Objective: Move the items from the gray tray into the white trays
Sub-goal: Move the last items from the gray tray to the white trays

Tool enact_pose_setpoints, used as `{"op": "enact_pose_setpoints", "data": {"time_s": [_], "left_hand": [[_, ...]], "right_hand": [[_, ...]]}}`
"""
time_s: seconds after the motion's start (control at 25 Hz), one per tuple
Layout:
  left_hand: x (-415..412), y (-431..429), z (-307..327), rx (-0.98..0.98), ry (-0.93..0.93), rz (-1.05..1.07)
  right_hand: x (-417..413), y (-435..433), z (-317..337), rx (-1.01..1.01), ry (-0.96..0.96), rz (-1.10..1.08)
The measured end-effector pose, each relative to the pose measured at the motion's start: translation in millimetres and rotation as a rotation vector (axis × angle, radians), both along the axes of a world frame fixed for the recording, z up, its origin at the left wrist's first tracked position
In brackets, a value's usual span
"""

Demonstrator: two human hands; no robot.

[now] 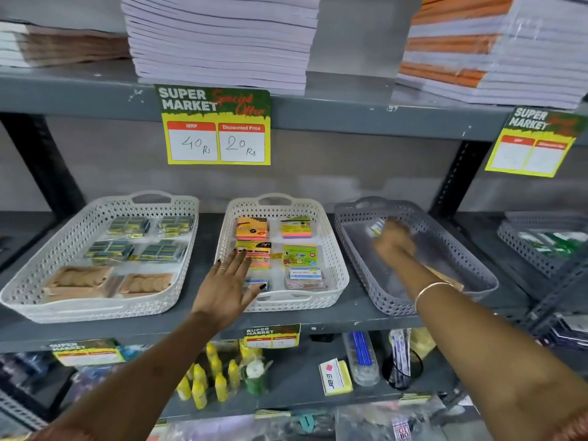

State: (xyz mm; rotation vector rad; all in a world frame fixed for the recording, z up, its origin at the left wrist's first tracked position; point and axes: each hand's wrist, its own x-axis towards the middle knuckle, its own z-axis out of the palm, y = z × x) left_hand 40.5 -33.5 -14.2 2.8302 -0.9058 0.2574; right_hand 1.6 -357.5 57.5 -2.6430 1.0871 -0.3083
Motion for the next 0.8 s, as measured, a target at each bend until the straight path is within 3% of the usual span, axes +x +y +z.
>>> {"op": "enact_pose_setpoints", "data": {"time_s": [0.08, 0.32, 0.56, 0.8], "left_hand": [[-1.3, 0.2, 2.4, 0.007, -0.008, -0.006], [-2.1, 35.1, -0.4, -0.047, -0.008, 0.093], [-8.0, 69.0, -40.8, -0.067, 0.148, 0.059], [-1.2, 70.1, -64.2, 0.094, 0.098, 0.047]], "right_hand": [[18.1, 37.7, 13.2, 0.022, -0.058, 0.213], [50.6, 144.5, -5.7, 0.067, 0.074, 0.718], [58.6, 188.0, -37.1, -0.023, 0.211, 0.849], [54.4, 197.7, -48.7, -0.062, 0.278, 0.875]]}}
